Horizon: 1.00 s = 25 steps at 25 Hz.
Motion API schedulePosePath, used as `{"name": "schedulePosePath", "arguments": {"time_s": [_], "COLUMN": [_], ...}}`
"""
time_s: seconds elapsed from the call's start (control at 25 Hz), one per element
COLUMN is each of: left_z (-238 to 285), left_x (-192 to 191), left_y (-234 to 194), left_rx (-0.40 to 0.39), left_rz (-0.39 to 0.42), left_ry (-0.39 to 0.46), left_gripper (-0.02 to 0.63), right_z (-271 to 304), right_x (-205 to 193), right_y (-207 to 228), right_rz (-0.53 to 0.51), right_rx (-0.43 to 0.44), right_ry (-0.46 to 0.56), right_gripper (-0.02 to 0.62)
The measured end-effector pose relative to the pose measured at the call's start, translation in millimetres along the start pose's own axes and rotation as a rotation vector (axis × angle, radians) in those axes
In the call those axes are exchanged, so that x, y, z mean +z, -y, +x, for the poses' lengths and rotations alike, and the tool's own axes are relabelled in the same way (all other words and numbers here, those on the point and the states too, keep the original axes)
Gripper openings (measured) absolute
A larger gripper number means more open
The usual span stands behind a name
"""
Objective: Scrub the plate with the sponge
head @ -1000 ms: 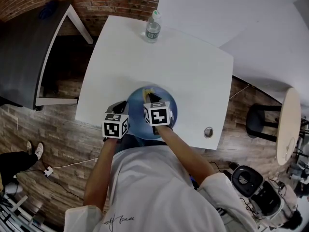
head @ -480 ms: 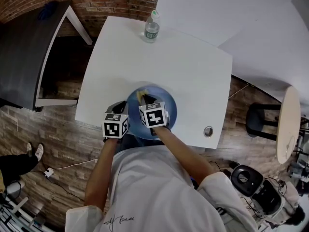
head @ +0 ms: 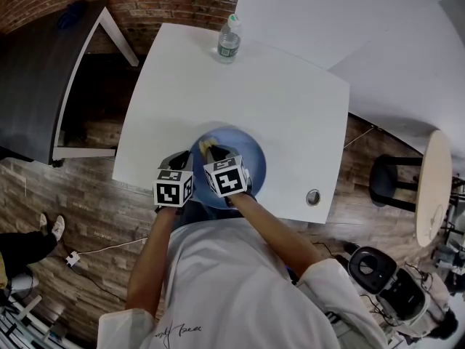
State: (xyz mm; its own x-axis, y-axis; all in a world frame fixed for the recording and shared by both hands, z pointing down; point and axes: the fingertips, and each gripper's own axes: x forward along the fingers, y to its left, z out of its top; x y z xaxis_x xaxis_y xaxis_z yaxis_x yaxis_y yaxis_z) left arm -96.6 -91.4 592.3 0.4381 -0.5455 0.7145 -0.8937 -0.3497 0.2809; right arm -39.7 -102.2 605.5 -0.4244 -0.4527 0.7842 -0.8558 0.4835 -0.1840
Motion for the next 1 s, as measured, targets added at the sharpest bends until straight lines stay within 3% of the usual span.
{"name": "schedulePosePath", "arguments": {"time_s": [1.0], "left_z": [1.7], "left_x": [-0.3], "left_y": [-0.9], "left_rx": [0.004], "left_rz": [-0.011], "left_ry": [0.001], "left_gripper": [0.026], "right_z": [-1.8], "right_x": [-15.6], "right_y": [-31.3], "right_rz": [-0.075], "right_rx": [0.141], "right_ry": [-0.067], "right_gripper": [0.021]}}
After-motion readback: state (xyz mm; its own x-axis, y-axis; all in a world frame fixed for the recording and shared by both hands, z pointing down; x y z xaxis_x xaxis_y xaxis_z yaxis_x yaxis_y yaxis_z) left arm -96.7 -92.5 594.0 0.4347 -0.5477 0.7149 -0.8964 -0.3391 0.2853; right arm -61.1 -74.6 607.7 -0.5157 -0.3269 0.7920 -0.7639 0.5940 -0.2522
